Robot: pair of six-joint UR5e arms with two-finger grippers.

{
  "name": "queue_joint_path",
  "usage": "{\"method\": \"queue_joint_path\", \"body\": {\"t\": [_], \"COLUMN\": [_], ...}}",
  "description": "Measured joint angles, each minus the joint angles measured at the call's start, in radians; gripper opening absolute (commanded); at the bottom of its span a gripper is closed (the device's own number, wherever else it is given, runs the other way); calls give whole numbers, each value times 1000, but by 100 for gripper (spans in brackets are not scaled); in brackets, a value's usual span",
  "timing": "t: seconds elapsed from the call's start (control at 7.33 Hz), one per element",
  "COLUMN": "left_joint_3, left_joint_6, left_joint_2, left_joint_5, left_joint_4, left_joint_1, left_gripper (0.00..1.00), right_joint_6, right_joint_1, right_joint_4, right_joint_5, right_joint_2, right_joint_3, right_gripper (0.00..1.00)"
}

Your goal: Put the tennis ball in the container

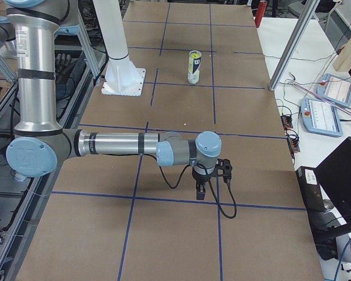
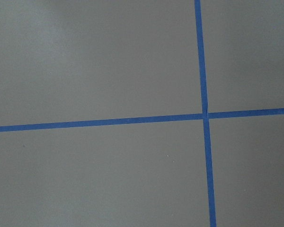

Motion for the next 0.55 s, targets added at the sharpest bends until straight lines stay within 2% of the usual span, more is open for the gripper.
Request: {"method": "queue_joint_path", "body": {"t": [0.55], "left_joint_3": [4], "left_joint_6": [-2], "left_joint_2": [10], "left_joint_5": [-38], "left_joint_4": [21], "left_joint_1": [45], "left_gripper": [100], "right_joint_6": [0], "right_joint_1": [1], "right_joint_4": [0], "right_joint_5": [0], "right_joint_2": [0], "right_joint_3": [0], "right_gripper": [100]}}
